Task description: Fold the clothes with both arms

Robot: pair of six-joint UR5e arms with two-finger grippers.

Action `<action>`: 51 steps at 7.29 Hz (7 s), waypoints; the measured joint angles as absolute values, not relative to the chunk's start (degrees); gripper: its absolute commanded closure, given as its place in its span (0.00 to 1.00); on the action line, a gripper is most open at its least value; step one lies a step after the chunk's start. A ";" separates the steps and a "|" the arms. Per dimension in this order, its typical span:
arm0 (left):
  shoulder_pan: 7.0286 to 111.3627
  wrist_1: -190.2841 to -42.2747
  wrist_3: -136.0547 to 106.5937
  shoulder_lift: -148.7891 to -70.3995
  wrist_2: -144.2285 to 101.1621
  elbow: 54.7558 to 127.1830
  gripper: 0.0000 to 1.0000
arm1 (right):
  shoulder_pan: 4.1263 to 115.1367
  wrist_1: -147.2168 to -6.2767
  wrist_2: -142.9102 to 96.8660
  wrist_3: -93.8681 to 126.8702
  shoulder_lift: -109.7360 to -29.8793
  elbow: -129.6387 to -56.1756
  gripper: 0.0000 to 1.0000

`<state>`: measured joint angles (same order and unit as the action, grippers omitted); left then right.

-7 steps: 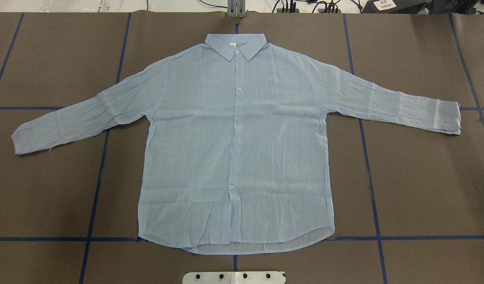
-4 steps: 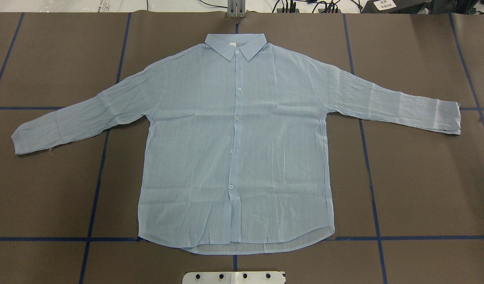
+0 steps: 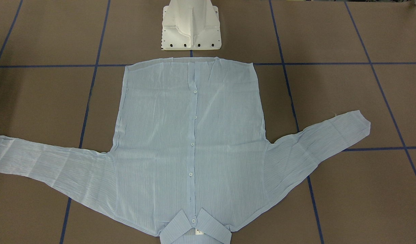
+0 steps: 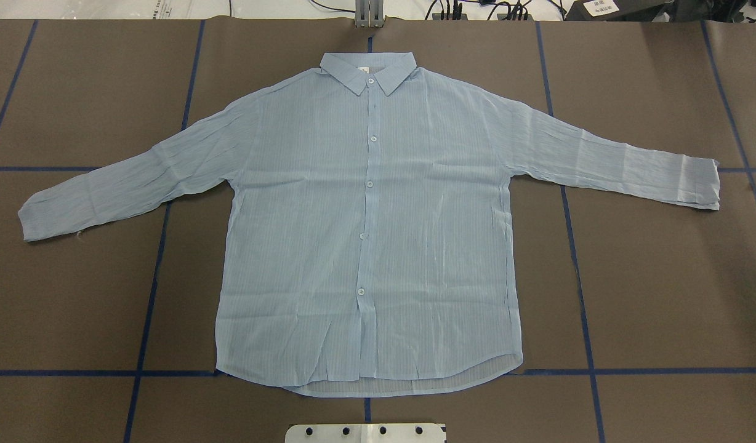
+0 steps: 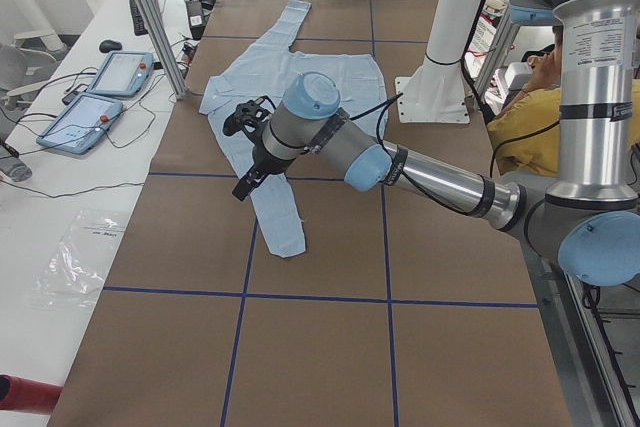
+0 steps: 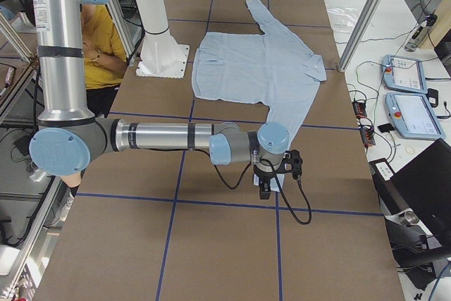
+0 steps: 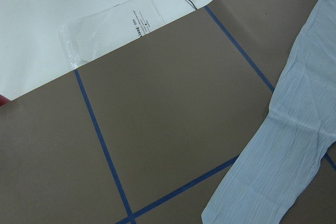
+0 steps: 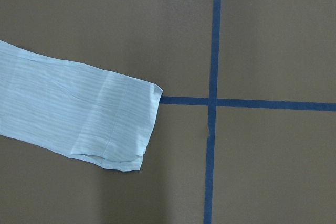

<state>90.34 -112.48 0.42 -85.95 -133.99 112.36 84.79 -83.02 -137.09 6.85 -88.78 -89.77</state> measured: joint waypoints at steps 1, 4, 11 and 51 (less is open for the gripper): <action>90.47 -112.94 0.35 -85.95 -133.96 112.03 0.00 | 83.98 -82.74 -137.52 6.80 -88.75 -89.79 0.00; 91.32 -113.14 0.17 -85.52 -134.04 111.87 0.00 | 81.98 -81.20 -137.99 6.83 -88.65 -90.15 0.00; 90.72 -117.89 -1.07 -84.93 -134.33 100.71 0.01 | 73.23 -71.91 -132.00 22.50 -87.03 -88.24 0.02; 86.87 -118.35 -10.18 -86.61 -136.14 100.29 0.00 | 36.34 -64.92 -106.42 97.94 -30.40 -62.66 0.01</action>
<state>86.87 -118.35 -10.18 -86.61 -136.14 100.29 36.34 -64.92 -106.42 97.94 -30.40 -62.66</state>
